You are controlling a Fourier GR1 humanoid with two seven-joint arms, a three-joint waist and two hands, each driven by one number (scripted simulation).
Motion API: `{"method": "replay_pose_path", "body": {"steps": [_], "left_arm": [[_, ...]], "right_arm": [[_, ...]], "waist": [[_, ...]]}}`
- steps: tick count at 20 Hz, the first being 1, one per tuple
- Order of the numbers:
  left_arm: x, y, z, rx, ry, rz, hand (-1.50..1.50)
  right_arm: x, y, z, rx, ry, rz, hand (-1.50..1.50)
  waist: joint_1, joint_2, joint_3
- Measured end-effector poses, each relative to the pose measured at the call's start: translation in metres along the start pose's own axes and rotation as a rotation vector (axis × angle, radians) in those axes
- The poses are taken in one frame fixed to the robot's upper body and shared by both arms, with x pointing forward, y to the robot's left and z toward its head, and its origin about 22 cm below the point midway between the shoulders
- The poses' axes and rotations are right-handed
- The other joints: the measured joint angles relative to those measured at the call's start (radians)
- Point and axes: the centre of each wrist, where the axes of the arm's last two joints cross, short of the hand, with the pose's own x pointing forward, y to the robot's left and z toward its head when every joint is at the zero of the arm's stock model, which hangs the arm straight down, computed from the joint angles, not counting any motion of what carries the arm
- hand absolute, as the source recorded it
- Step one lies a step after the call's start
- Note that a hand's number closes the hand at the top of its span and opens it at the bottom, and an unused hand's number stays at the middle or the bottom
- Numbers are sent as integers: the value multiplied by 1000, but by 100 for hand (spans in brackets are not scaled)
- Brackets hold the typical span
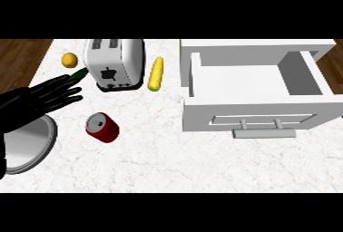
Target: Pick up the can, place it into the drawer and close the drawer
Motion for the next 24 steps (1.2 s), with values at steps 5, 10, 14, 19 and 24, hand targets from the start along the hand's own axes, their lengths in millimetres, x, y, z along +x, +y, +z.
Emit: {"method": "replay_pose_path", "body": {"steps": [5,10,14,19,24], "left_arm": [[-28,4,-11,19,17,-4,-150],[-47,5,-17,44,28,-18,-150],[-68,7,-22,74,41,-25,-150],[-84,22,-18,137,45,-39,-150],[-99,31,-21,198,81,-64,-150]], "right_arm": [[-1,-10,3,-4,1,-10,-150],[0,-23,11,-3,-5,3,-150],[4,-22,11,-2,-8,0,-150],[6,-19,11,2,-3,-1,-150],[8,-16,14,8,-8,-5,-150]], "waist": [[4,2,-3],[5,2,-4],[5,3,-4],[-1,6,-5],[-6,7,-5]]}}
